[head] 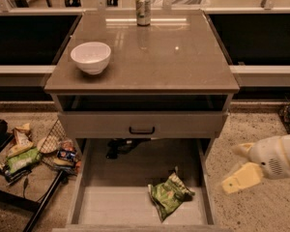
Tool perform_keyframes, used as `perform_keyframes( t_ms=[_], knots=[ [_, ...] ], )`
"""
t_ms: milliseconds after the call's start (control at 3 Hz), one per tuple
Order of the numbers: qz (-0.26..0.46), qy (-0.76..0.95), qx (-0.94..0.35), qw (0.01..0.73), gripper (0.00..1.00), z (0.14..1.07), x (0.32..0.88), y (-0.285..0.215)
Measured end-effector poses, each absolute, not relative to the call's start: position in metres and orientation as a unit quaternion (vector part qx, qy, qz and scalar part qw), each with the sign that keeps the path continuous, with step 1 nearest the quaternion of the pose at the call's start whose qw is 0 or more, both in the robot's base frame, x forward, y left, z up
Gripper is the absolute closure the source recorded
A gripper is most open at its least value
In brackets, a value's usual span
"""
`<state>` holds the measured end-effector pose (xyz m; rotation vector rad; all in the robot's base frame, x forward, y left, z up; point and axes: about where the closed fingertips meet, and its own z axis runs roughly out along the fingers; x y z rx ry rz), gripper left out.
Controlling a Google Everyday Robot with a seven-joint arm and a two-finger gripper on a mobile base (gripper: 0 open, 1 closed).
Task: Place green jalapeno chip bag into middle drawer
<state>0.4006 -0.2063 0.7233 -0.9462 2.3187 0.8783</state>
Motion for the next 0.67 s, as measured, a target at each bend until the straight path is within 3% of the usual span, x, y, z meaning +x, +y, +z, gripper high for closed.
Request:
perform_keyframes(
  t_ms=[333, 667],
  knots=[
    [0.215, 0.846, -0.389, 0.296, 0.00, 0.826, 0.386, -0.235],
    [0.150, 0.837, -0.369, 0.374, 0.00, 0.929, 0.388, -0.229]
  ],
)
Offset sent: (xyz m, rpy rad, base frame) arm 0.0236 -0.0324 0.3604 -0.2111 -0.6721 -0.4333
